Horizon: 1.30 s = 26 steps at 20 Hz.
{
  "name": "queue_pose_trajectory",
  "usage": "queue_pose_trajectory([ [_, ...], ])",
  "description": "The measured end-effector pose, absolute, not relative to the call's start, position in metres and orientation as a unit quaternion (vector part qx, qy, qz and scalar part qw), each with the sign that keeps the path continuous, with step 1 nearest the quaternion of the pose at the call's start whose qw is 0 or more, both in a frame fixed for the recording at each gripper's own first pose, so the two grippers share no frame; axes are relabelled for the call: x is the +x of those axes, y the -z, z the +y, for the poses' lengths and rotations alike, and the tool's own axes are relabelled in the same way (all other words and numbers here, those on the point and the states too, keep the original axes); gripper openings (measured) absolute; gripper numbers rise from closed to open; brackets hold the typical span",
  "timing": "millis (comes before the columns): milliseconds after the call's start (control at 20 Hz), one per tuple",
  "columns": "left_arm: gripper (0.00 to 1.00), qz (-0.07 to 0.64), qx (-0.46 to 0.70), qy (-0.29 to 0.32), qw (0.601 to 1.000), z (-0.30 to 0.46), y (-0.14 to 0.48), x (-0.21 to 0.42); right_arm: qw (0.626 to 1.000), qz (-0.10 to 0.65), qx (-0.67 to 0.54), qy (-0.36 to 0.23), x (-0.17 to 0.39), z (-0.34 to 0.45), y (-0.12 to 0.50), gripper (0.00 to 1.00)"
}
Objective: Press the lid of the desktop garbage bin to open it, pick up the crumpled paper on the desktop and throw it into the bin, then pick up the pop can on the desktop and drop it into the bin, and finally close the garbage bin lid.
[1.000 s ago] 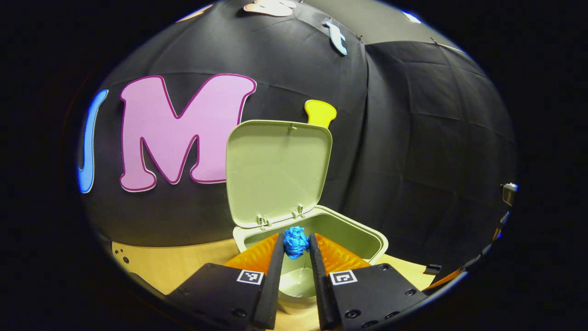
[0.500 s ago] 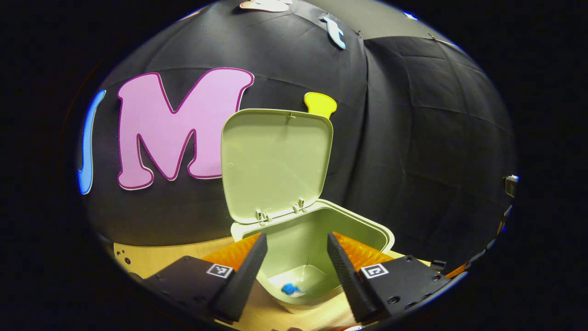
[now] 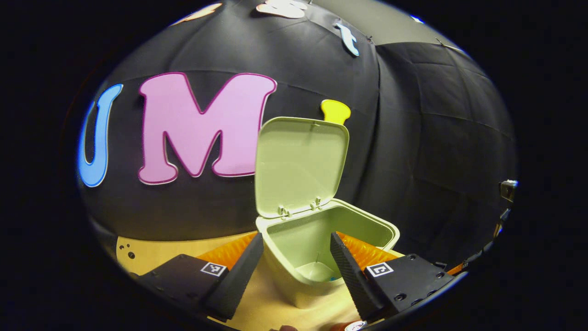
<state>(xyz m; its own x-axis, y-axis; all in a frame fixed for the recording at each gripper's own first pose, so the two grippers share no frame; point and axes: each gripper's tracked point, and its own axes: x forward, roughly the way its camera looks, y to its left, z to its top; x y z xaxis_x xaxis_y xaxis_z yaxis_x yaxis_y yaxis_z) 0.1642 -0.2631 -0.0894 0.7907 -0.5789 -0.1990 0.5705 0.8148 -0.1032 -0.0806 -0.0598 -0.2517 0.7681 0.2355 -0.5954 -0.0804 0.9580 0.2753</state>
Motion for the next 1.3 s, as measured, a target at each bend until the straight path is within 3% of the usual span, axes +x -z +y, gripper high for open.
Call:
queue_pose_trajectory([
  [600, 0.95, 0.114, -0.030, 0.184, 0.976, -0.130, 0.089, 0.092, 0.921, 0.348, 0.092, -0.148, -0.076, -0.011, 0.262, 0.98],
  [900, 0.95, 0.152, -0.048, 0.113, 0.981, -0.079, 0.128, 0.051, 0.914, 0.361, 0.079, -0.165, -0.072, -0.001, 0.271, 0.98],
  [1300, 0.96, 0.200, -0.054, 0.064, 0.976, -0.042, 0.161, 0.022, 0.895, 0.397, 0.058, -0.196, -0.067, 0.009, 0.303, 0.97],
])
